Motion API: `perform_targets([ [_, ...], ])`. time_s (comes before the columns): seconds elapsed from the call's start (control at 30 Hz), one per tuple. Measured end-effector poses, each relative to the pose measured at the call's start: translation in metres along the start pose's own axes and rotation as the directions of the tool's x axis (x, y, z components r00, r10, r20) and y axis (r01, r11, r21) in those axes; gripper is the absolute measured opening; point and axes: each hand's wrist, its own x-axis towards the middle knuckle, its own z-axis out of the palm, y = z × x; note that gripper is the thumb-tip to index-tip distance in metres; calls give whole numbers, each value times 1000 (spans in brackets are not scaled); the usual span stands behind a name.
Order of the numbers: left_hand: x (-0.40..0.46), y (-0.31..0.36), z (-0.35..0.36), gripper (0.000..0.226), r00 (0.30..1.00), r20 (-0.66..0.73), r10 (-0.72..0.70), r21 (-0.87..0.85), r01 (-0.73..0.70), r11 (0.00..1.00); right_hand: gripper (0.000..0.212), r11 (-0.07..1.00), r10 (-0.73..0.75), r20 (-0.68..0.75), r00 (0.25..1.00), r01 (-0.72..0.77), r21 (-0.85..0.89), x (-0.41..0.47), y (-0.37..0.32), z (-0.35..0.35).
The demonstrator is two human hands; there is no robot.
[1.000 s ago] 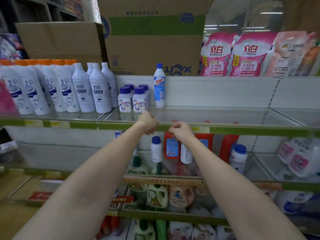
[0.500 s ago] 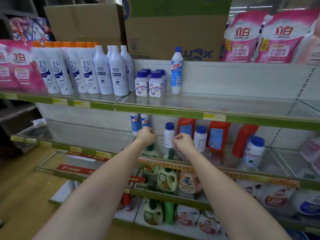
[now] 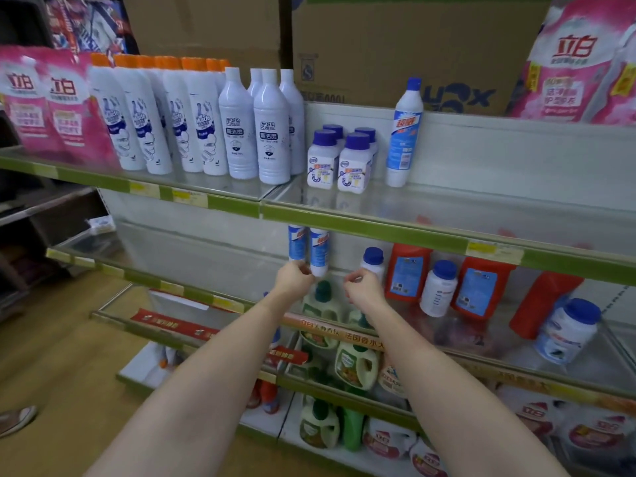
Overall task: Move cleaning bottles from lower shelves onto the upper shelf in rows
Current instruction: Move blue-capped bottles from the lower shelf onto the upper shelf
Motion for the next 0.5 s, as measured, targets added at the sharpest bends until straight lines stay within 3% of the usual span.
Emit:
perform_targets([
  [0.27, 78, -40, -2, 7, 997, 75, -17, -142, 28, 989, 16, 997, 57, -78, 995, -53, 57, 46, -3, 53],
  [0.5, 128, -64, -2, 19, 987, 158, 19, -128, 1, 992, 9, 996, 44, -147, 988, -31, 88, 78, 1, 84],
])
